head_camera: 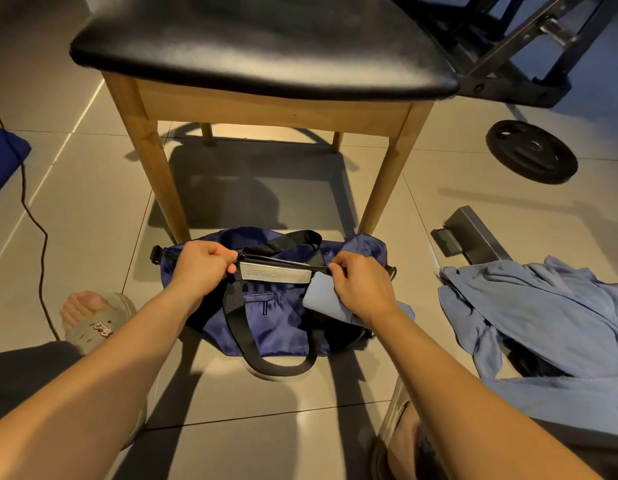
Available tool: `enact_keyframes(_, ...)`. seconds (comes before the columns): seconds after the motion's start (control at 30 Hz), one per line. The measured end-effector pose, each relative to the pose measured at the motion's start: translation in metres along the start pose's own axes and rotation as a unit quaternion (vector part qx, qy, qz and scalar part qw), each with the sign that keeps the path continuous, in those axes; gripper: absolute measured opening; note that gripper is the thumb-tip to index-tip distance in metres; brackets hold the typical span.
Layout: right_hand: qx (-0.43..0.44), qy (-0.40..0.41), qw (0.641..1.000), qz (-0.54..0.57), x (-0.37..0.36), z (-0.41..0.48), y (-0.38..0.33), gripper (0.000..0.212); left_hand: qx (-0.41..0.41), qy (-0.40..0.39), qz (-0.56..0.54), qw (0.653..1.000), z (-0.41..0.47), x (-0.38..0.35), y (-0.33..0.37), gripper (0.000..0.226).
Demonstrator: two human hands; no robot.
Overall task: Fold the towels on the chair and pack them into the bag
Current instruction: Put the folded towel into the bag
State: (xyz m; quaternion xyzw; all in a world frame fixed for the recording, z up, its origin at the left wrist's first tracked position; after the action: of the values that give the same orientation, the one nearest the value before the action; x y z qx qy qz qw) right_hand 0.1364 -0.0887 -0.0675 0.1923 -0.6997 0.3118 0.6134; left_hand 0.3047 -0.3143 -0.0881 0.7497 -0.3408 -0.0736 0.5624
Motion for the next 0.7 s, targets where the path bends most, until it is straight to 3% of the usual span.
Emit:
enact_keyframes(0.13, 0.067, 0.022, 0.997, 0.023, 0.01, 0.011, -0.049, 0.029, -0.021, -0.035, 0.002, 0.999, -0.008, 0.002, 0.012, 0.028)
enact_keyframes(0.27, 0.102, -0.01, 0.995, 0.015, 0.009, 0.022, -0.083, 0.026, -0.024, -0.08, -0.016, 0.996, -0.02, 0.005, 0.022, 0.022)
enact_keyframes(0.47, 0.137, -0.075, 0.988, -0.005, -0.002, 0.029, -0.093, 0.024, -0.019, -0.091, -0.01, 0.996, -0.023, 0.015, 0.021, 0.021)
enact_keyframes(0.7, 0.147, -0.09, 0.985, -0.022, 0.008, 0.036, -0.089, 0.016, -0.023, -0.115, -0.022, 0.993, -0.026, 0.01, 0.027, 0.021)
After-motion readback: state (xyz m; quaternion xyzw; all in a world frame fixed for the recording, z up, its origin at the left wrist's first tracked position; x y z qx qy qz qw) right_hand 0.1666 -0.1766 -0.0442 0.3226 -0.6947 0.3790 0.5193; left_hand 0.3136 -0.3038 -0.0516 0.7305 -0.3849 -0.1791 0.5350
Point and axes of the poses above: each hand's wrist, its own z-axis towards the middle knuckle, its own x-axis out of the back of the hand, y = z × x, the point moved 2 cm from there along z, towards the middle knuckle, and after that the axes turned 11 degrees about -z, right-handed, at the moved point
